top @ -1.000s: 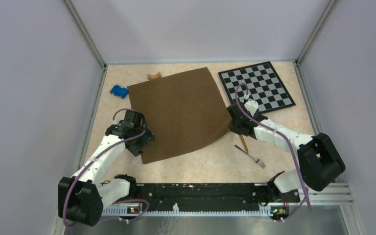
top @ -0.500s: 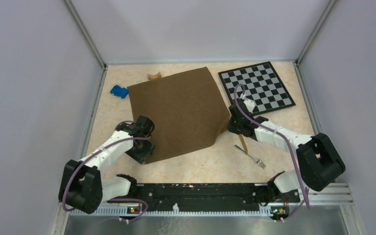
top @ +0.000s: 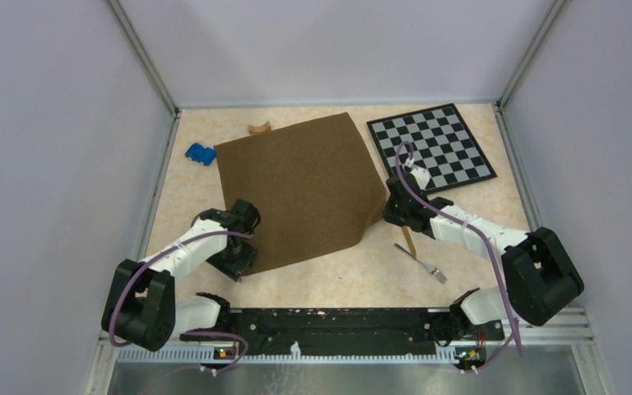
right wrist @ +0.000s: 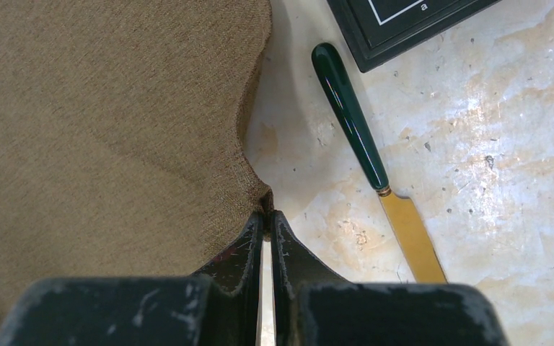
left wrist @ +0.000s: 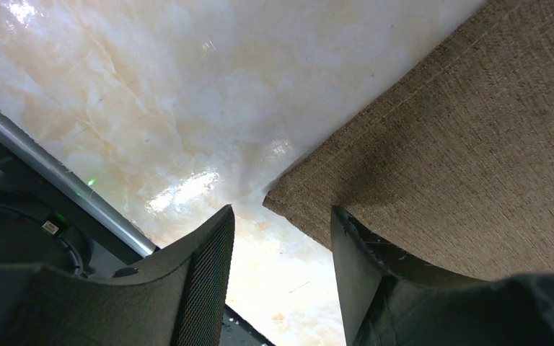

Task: Fold the napkin into a case and place the utensils inside
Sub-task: Pick up the flattened napkin from the center of the board.

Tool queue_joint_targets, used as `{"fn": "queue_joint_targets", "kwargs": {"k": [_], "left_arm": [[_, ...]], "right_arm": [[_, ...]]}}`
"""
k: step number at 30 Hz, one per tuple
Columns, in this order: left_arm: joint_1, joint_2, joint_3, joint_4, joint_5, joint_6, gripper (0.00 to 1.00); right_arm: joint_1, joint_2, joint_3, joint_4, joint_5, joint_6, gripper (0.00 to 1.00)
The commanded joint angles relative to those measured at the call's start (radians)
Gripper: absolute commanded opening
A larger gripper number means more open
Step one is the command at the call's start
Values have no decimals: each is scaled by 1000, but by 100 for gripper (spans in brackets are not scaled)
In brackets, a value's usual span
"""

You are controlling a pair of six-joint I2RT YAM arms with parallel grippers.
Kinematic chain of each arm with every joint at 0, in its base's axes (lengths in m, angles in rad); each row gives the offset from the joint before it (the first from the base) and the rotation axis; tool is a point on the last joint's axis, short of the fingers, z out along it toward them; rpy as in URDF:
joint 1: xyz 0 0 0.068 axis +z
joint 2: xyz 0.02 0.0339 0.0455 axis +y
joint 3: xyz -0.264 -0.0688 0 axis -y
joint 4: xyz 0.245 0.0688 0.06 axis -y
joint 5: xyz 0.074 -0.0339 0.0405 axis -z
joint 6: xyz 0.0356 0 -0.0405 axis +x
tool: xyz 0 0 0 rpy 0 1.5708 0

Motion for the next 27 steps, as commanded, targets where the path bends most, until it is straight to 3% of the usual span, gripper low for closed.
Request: {"fn": "queue_joint_targets", "kwargs": {"k": [1, 6, 10, 16, 20, 27], "left_arm": [[-4, 8, -38, 55, -3, -21, 57], [-4, 59, -62, 82, -9, -40, 56], [-4, 85, -70, 105, -37, -44, 49], [-2, 56, -104, 159, -89, -31, 19], [-2, -35, -86, 161, -140, 24, 0], [-3, -377, 130, 61, -181, 273, 0]], "right_arm": [[-5, -38, -4, 16, 12, -3, 0], [-4, -40, -6, 14, 2, -4, 0], [-5, -47, -10, 13, -12, -7, 0], [-5, -59, -22, 22, -48, -35, 0], [-4, -83, -27, 51, -125, -107, 0], [4, -242, 19, 102, -463, -310, 0]]}}
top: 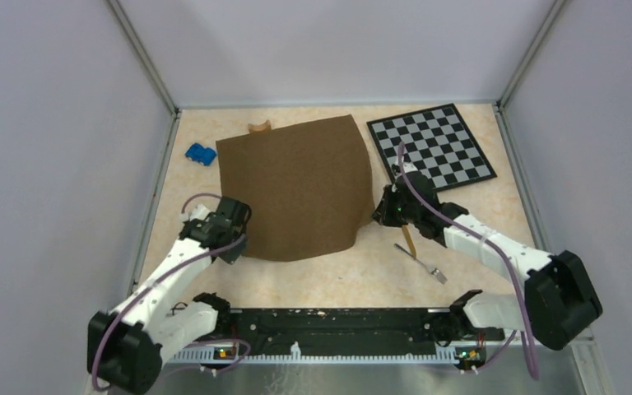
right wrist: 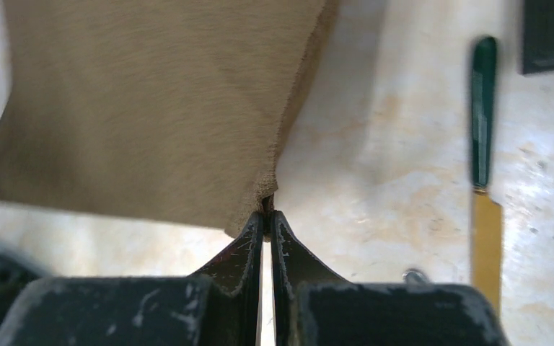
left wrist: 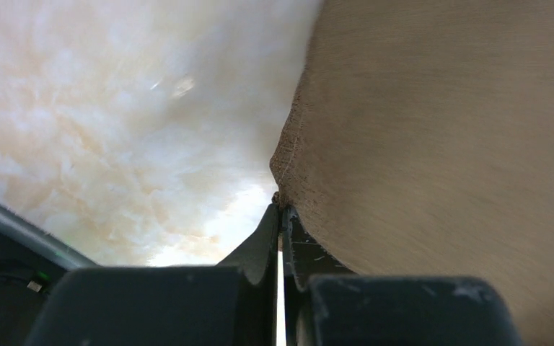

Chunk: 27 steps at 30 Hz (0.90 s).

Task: Fold the napkin into a case and place the utensils inside
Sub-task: Pick up the flattened napkin from the center of the board.

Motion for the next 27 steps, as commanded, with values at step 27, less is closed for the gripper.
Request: {"fn": "queue_joint_targets", "kwargs": {"k": [27], "left_arm": [[2, -257, 719, 389, -290, 712, 0]], "right_arm": [[112, -320, 507, -52, 124, -125, 0]]}}
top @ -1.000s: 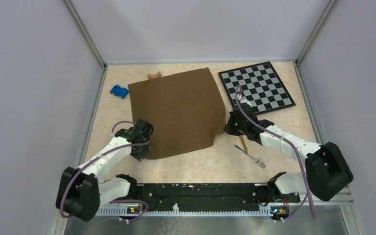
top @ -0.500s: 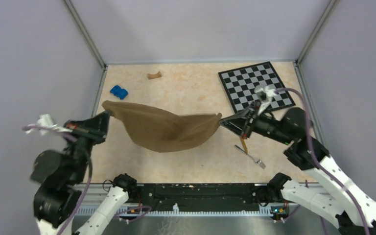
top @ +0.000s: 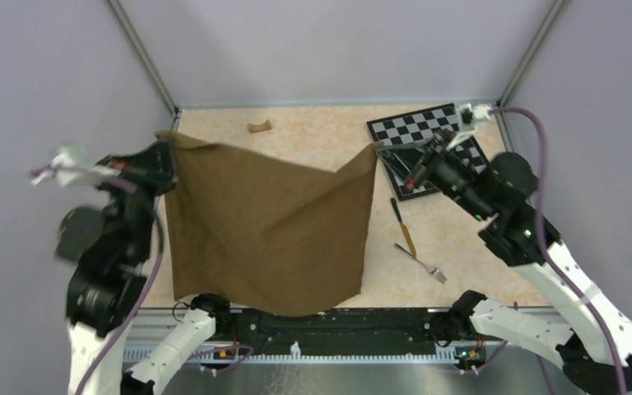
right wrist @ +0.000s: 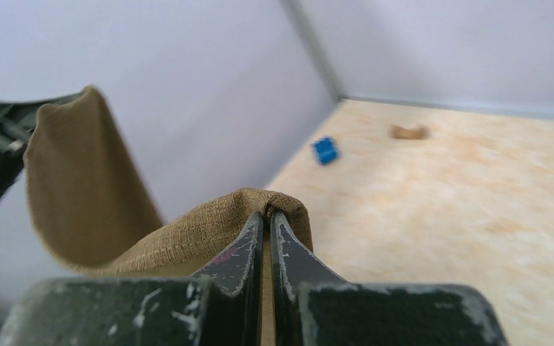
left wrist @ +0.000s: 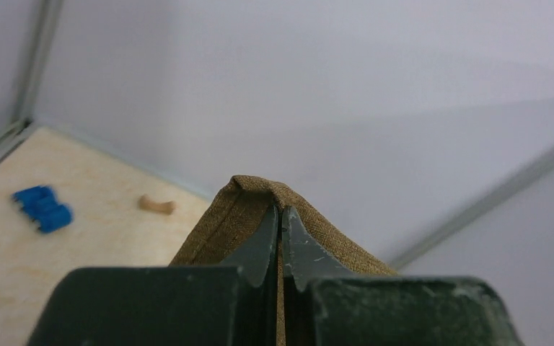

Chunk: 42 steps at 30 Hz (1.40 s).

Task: Fold the napkin into a case and place the utensils inside
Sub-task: Pick up the flattened napkin from the center of the board, then fold and flatten the napkin at the center of the board.

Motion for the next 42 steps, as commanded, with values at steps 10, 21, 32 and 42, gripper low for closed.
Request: {"fn": "queue_joint_targets", "kwargs": {"k": [10, 21, 32, 42], "left_arm": [[232, 723, -209, 326, -88, 49, 0], [414, 1151, -10, 392, 236, 98, 0], [424, 907, -147, 370, 285, 102, 0], [438, 827, -304, 71, 316, 32, 0]], "right_arm": [[-338, 704, 154, 49, 114, 33, 0], [-397, 1192, 580, -36, -33, -49, 0], [-394, 1033, 431, -23, -49, -61, 0], [-393, 859, 153, -66, -134, -42, 0]]}}
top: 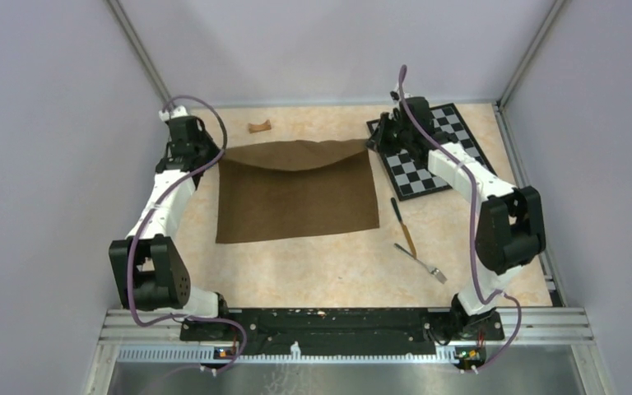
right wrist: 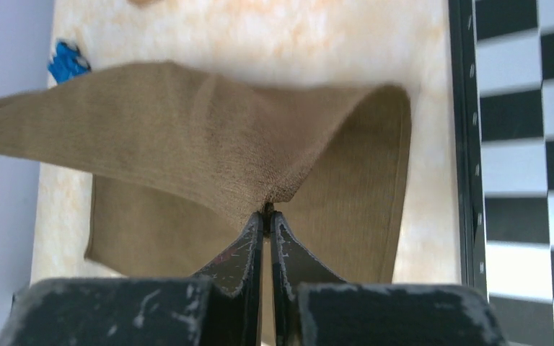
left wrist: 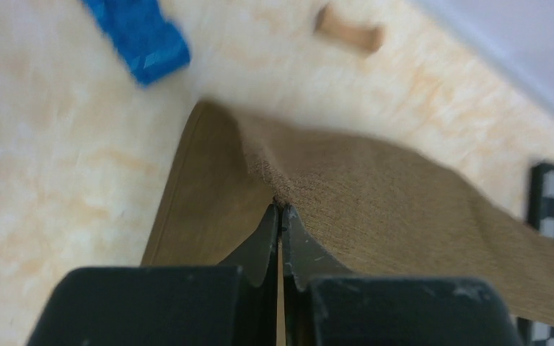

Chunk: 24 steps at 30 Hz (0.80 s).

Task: Fold the napkin into a case and place the utensils inside
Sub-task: Fold and flatten the napkin at the center of the board.

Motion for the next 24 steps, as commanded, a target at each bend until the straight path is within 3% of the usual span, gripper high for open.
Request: {"fn": "queue_joint_targets", "kwargs": {"k": [1, 7, 15, 24], "left_arm": [[17, -50, -115, -162, 33, -31, 0], [20, -88, -230, -258, 87, -32, 0], [20, -130, -364, -314, -50, -45, 0], [20, -129, -372, -359, -150, -52, 0]], "right_arm": [[-3, -116, -147, -1, -82, 3, 0], [-1, -188, -319, 18, -163, 17, 0], [30, -256, -490, 48, -178, -7, 0], [47, -304, -543, 31, -164, -22, 0]]}}
